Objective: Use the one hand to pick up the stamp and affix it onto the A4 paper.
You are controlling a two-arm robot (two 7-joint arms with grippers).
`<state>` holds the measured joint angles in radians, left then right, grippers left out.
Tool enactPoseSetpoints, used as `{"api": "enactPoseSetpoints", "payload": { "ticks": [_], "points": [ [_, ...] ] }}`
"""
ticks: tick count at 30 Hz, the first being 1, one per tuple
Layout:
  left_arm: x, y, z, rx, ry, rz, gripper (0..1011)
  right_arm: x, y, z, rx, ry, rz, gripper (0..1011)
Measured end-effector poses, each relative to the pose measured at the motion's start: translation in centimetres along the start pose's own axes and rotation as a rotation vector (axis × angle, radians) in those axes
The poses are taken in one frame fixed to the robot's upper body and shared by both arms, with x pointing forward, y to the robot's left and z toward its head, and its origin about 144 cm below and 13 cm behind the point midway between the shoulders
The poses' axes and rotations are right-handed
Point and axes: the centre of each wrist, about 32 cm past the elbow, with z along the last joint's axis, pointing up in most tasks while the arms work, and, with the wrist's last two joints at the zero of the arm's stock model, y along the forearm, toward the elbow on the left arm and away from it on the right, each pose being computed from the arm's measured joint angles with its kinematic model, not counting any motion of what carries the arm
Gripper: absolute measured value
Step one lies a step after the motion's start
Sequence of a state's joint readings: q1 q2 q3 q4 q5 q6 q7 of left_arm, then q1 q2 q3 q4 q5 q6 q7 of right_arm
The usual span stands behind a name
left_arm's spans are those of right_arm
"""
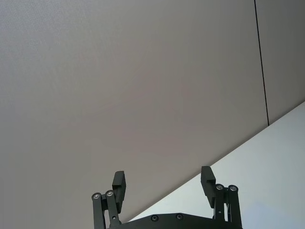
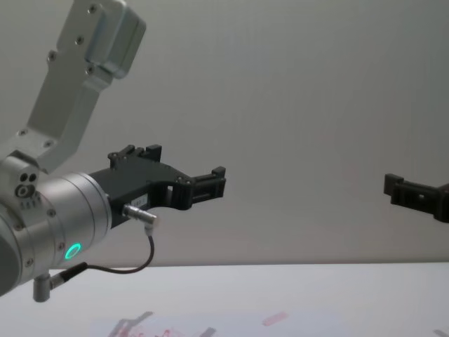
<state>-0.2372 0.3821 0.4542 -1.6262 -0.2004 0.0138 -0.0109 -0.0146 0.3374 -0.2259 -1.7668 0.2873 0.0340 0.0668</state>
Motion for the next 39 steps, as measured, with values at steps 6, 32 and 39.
{"api": "enactPoseSetpoints", "payload": {
  "ticks": [6,32,39],
  "points": [
    [0.0,0.0,0.0,0.000,0.000,0.000,1001,0.0,0.0,0.0,0.000,0.000,0.000,1001],
    [0.0,0.0,0.0,0.000,0.000,0.000,1001,3.3,-5.5,-0.6,-0.146,-0.023,-0.088,1001],
    [0.0,0.0,0.0,0.000,0.000,0.000,1001,4.0,-7.0,-0.9,-0.206,-0.042,-0.115,1001]
  ]
}}
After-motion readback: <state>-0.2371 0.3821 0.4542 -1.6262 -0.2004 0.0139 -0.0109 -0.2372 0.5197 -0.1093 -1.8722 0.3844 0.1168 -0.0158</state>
